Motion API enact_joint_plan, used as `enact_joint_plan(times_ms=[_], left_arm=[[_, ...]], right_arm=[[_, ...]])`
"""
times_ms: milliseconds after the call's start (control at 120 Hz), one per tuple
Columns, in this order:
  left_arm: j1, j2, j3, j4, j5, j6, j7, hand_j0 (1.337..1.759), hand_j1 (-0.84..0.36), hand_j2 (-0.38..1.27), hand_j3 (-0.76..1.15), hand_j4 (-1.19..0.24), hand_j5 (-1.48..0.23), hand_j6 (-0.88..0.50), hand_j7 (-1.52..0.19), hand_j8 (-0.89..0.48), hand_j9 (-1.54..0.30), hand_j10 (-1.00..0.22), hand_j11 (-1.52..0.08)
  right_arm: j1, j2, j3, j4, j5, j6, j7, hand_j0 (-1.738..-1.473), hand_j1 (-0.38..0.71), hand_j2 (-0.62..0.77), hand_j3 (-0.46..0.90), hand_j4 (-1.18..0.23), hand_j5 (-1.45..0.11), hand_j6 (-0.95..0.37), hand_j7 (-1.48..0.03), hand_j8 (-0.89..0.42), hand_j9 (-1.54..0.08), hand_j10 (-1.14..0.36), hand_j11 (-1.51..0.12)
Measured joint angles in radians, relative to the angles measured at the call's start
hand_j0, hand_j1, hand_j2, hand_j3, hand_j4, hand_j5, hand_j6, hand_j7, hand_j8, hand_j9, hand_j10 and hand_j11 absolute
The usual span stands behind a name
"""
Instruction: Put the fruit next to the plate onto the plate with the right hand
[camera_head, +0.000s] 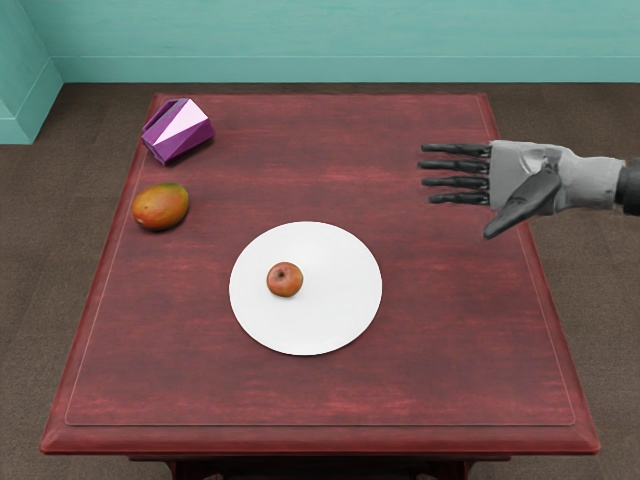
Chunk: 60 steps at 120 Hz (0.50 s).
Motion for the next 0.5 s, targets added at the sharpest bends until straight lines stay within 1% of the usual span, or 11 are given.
enact_joint_plan(times_ms=[83,183,350,500], left_arm=[[0.000,0.000,0.000,0.000,0.000,0.000,0.000,1.658,0.06,0.05,0.00,-0.24,-0.32,-0.24,-0.32,-0.24,-0.32,-0.24,-0.32],[0.000,0.000,0.000,0.000,0.000,0.000,0.000,1.658,0.06,0.05,0.00,-0.24,-0.32,-0.24,-0.32,-0.24,-0.32,-0.24,-0.32],[0.000,0.000,0.000,0.000,0.000,0.000,0.000,1.658,0.06,0.05,0.00,-0.24,-0.32,-0.24,-0.32,-0.24,-0.32,-0.24,-0.32],[0.000,0.000,0.000,0.000,0.000,0.000,0.000,1.658,0.06,0.05,0.00,-0.24,-0.32,-0.24,-0.32,-0.24,-0.32,-0.24,-0.32]], right_arm=[[-0.019,-0.036,-0.004,-0.065,0.061,0.002,0.000,-1.658,-0.30,-0.01,0.00,-0.04,-0.05,-0.04,-0.05,-0.04,-0.05,-0.04,-0.05],[-0.045,-0.070,-0.007,-0.094,0.101,0.003,0.000,-1.658,-0.30,-0.01,0.00,-0.04,-0.05,-0.04,-0.05,-0.04,-0.05,-0.04,-0.05],[-0.068,-0.093,-0.006,-0.094,0.133,0.003,0.000,-1.658,-0.31,-0.01,0.00,-0.03,-0.05,-0.03,-0.05,-0.03,-0.05,-0.03,-0.05],[-0.067,-0.096,-0.003,-0.048,0.159,0.003,0.000,-1.658,-0.31,-0.01,0.00,-0.03,-0.05,-0.03,-0.05,-0.03,-0.05,-0.03,-0.05]])
